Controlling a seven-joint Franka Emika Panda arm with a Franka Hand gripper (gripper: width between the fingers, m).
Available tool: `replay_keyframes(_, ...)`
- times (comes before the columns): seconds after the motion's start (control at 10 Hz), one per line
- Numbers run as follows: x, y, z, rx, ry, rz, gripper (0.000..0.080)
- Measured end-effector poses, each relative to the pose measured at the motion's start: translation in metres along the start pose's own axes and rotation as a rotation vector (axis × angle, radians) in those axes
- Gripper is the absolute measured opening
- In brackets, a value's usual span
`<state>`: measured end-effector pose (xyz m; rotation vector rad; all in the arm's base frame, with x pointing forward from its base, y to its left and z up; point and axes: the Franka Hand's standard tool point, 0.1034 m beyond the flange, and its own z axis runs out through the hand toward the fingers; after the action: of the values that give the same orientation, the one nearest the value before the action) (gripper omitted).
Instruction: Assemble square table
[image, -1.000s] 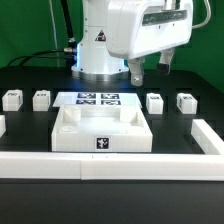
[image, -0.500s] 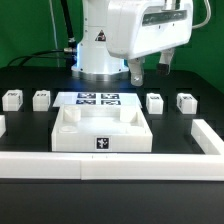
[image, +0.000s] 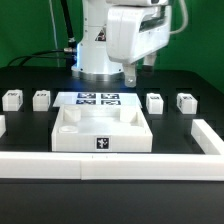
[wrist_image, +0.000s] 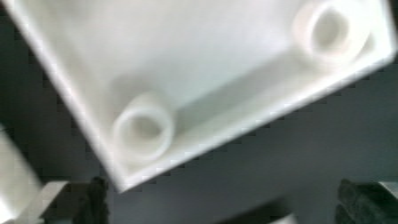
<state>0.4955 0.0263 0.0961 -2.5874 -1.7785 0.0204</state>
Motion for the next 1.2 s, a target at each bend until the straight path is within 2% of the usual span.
replay_keyframes(0.1,-0.028,-0.019,0.014,0.009,0.0,-0.144,0.065)
replay_keyframes(0.2,-0.042,-0.032,0.027,0.003,0.006,-0.224,0.065)
replay_keyframes(0.3,-0.054,-0.041,0.04,-0.015,0.017,-0.306,0.065)
replay_keyframes(0.4,-0.069,-0.047,0.054,0.005,0.018,-0.4,0.065)
replay_keyframes(0.7,-0.074,-0.057,0.086,0.024,0.032,-0.396,0.065)
replay_keyframes(1.0,-0.074,-0.057,0.089,0.03,0.032,-0.392,0.0637)
replay_keyframes(1.1,-0.074,-0.057,0.089,0.03,0.032,-0.392,0.0464)
replay_keyframes(1.2,-0.074,-0.057,0.089,0.03,0.032,-0.392,0.0464)
